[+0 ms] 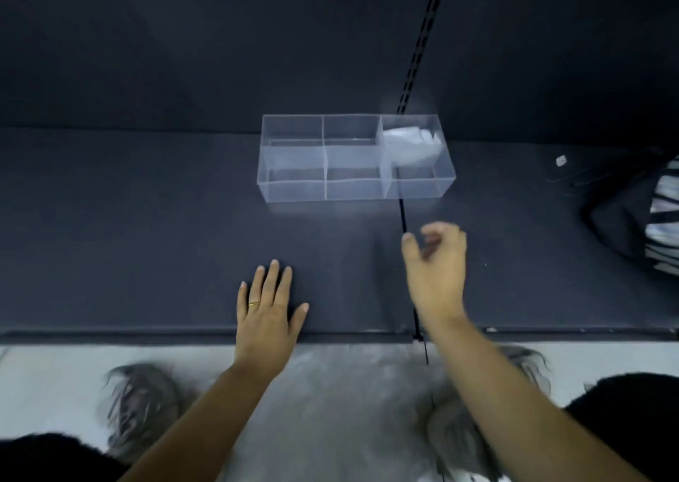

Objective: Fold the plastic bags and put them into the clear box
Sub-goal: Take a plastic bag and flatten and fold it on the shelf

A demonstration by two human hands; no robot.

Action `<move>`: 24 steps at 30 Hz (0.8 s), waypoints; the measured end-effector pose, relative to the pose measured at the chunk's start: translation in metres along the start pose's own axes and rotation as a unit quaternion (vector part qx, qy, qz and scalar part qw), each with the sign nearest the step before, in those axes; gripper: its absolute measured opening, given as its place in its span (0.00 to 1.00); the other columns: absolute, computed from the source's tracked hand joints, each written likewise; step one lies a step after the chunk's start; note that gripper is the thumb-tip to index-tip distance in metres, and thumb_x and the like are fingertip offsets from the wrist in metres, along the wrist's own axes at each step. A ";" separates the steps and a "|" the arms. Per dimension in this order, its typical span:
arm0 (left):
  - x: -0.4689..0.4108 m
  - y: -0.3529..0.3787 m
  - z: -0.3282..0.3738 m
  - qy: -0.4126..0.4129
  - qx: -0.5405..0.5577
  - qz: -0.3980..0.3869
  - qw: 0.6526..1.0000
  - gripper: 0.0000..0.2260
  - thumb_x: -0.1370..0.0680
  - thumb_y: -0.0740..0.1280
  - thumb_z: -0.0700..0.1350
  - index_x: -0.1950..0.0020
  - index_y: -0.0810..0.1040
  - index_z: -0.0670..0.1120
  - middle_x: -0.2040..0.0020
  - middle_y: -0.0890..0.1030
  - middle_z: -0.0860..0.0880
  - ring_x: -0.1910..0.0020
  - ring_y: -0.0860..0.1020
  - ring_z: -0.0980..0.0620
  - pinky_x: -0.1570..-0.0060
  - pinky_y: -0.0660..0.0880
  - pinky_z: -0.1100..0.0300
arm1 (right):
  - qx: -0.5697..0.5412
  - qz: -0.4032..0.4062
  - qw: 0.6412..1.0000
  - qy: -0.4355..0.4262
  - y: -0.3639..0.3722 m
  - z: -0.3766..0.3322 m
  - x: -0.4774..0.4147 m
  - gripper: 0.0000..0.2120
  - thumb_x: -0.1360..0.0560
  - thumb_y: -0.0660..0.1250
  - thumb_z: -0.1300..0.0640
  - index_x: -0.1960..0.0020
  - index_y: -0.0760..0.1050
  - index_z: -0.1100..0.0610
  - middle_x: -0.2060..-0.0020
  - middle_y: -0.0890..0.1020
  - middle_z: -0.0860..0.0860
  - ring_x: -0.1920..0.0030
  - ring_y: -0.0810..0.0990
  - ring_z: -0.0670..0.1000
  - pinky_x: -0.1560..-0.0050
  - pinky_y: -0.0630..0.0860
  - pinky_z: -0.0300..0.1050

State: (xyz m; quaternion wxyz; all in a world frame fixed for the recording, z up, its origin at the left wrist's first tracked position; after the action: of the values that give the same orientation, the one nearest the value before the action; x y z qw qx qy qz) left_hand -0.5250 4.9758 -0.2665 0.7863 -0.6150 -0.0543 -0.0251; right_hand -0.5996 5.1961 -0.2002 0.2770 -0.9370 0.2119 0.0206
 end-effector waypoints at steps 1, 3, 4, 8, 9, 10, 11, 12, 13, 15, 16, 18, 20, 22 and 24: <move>0.008 0.001 -0.004 -0.007 -0.004 -0.003 1.000 0.42 0.27 0.28 0.67 0.22 0.55 0.47 0.22 0.53 0.48 0.22 0.49 0.47 0.25 0.42 0.49 | 0.010 -0.010 1.000 -0.010 0.003 0.002 0.034 0.07 0.26 0.69 0.59 0.54 0.70 0.55 0.57 0.72 0.51 0.63 0.73 0.46 0.57 0.70 0.38; 0.020 0.004 -0.010 -0.028 -0.004 -0.006 1.000 0.37 0.24 0.35 0.66 0.22 0.53 0.48 0.21 0.51 0.48 0.22 0.48 0.47 0.25 0.41 0.48 | 0.052 -0.073 0.995 -0.040 0.007 0.008 0.099 0.05 0.26 0.69 0.57 0.58 0.72 0.54 0.64 0.74 0.48 0.67 0.73 0.48 0.61 0.72 0.43; 0.023 0.006 -0.012 -0.039 -0.002 -0.010 0.999 0.33 0.22 0.39 0.65 0.22 0.51 0.49 0.21 0.49 0.49 0.22 0.46 0.48 0.26 0.40 0.48 | 0.083 -0.124 0.986 -0.077 0.009 0.013 0.125 0.05 0.27 0.68 0.56 0.59 0.73 0.53 0.66 0.75 0.48 0.67 0.73 0.49 0.63 0.72 0.43; 0.040 0.014 -0.028 -0.049 -0.002 -0.047 0.998 0.31 0.21 0.46 0.63 0.23 0.37 0.53 0.22 0.38 0.52 0.24 0.35 0.50 0.29 0.31 0.50 | 0.323 -0.391 0.843 -0.177 0.006 0.059 0.184 0.27 0.28 0.66 0.43 0.33 0.69 0.52 0.34 0.72 0.53 0.32 0.68 0.56 0.29 0.58 0.55; 0.042 0.015 -0.032 -0.041 -0.003 -0.057 0.998 0.31 0.21 0.46 0.64 0.24 0.36 0.54 0.22 0.37 0.52 0.24 0.34 0.51 0.29 0.30 0.50 | 0.391 -0.430 0.796 -0.167 0.002 0.072 0.184 0.35 0.28 0.66 0.41 0.25 0.59 0.51 0.27 0.63 0.53 0.25 0.58 0.55 0.26 0.46 0.58; 0.043 0.015 -0.035 -0.033 -0.004 -0.066 0.997 0.32 0.21 0.46 0.64 0.23 0.36 0.54 0.22 0.36 0.53 0.24 0.34 0.51 0.29 0.30 0.50 | 0.441 -0.445 0.765 -0.153 -0.002 0.081 0.181 0.40 0.27 0.66 0.42 0.23 0.52 0.51 0.25 0.59 0.52 0.24 0.53 0.54 0.26 0.40 0.60; 0.041 0.015 -0.038 -0.027 -0.006 -0.077 0.997 0.32 0.21 0.46 0.65 0.23 0.36 0.54 0.22 0.35 0.53 0.25 0.33 0.51 0.29 0.30 0.50 | 0.482 -0.446 0.741 -0.141 -0.006 0.087 0.176 0.39 0.27 0.67 0.44 0.23 0.52 0.52 0.26 0.61 0.53 0.24 0.55 0.54 0.26 0.40 0.60; 0.040 0.015 -0.040 -0.025 -0.007 -0.090 0.996 0.33 0.21 0.45 0.66 0.23 0.35 0.54 0.22 0.35 0.53 0.25 0.32 0.51 0.29 0.30 0.50 | 0.504 -0.447 0.728 -0.132 -0.010 0.088 0.169 0.33 0.26 0.66 0.48 0.25 0.58 0.53 0.30 0.68 0.54 0.27 0.62 0.54 0.26 0.44 0.58; 0.038 0.015 -0.041 -0.027 -0.009 -0.103 0.994 0.33 0.22 0.45 0.66 0.23 0.35 0.54 0.23 0.34 0.53 0.25 0.31 0.51 0.29 0.30 0.50 | 0.505 -0.457 0.721 -0.130 -0.013 0.086 0.161 0.23 0.25 0.64 0.51 0.31 0.67 0.54 0.36 0.75 0.54 0.33 0.69 0.54 0.28 0.52 0.53; 0.037 0.013 -0.042 -0.032 -0.008 -0.126 0.992 0.33 0.22 0.45 0.67 0.23 0.35 0.55 0.23 0.33 0.54 0.26 0.31 0.52 0.30 0.30 0.50 | 0.410 -0.482 0.771 -0.076 -0.020 0.073 0.142 0.04 0.24 0.65 0.53 0.52 0.76 0.53 0.51 0.81 0.54 0.48 0.78 0.53 0.45 0.67 0.44; 0.036 0.012 -0.041 -0.034 -0.002 -0.135 0.990 0.33 0.22 0.45 0.67 0.23 0.35 0.55 0.23 0.33 0.54 0.26 0.31 0.52 0.30 0.29 0.50 | 0.335 -0.492 0.803 -0.023 -0.023 0.063 0.132 0.08 0.26 0.69 0.53 0.61 0.73 0.53 0.58 0.80 0.54 0.56 0.77 0.52 0.55 0.68 0.42; 0.036 0.005 -0.039 -0.042 0.022 -0.155 0.987 0.32 0.22 0.46 0.66 0.23 0.38 0.55 0.23 0.34 0.54 0.25 0.31 0.53 0.29 0.30 0.51 | 0.174 -0.481 0.856 0.080 -0.033 0.038 0.109 0.14 0.29 0.75 0.54 0.68 0.72 0.51 0.70 0.78 0.48 0.67 0.75 0.47 0.65 0.69 0.39; 0.032 -0.010 -0.034 -0.071 0.073 -0.180 0.978 0.31 0.21 0.47 0.66 0.22 0.44 0.56 0.22 0.37 0.56 0.24 0.34 0.54 0.28 0.32 0.51 | 0.064 -0.459 0.876 0.132 -0.045 0.007 0.084 0.07 0.30 0.76 0.53 0.63 0.81 0.54 0.68 0.83 0.47 0.68 0.80 0.45 0.64 0.75 0.35; 0.029 -0.037 -0.025 -0.138 0.239 -0.206 0.939 0.31 0.22 0.46 0.68 0.22 0.55 0.56 0.21 0.46 0.55 0.23 0.41 0.54 0.26 0.38 0.49 | -0.043 -0.438 0.882 0.166 -0.056 -0.018 0.061 0.11 0.30 0.74 0.50 0.54 0.84 0.57 0.59 0.86 0.53 0.59 0.84 0.50 0.55 0.80 0.42; 0.028 -0.062 -0.011 -0.163 0.502 -0.224 0.819 0.37 0.28 0.45 0.74 0.25 0.64 0.56 0.23 0.57 0.55 0.23 0.51 0.53 0.25 0.47 0.48 | -0.136 -0.418 0.882 0.169 -0.064 -0.038 0.046 0.15 0.32 0.73 0.47 0.52 0.83 0.57 0.54 0.86 0.54 0.53 0.84 0.52 0.49 0.80 0.46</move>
State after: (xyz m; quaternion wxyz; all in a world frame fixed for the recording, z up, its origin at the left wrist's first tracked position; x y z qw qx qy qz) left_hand -0.5029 4.9511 -0.2056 0.9384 -0.1006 -0.3231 -0.0694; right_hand -0.5347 5.2071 -0.1421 0.0898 -0.9564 -0.1606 -0.2269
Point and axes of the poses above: each hand's wrist, its own x-axis away from the middle knuckle, its own y-axis out of the palm, z = x × y, the point moved 1 cm from there along -x, towards the middle knuckle
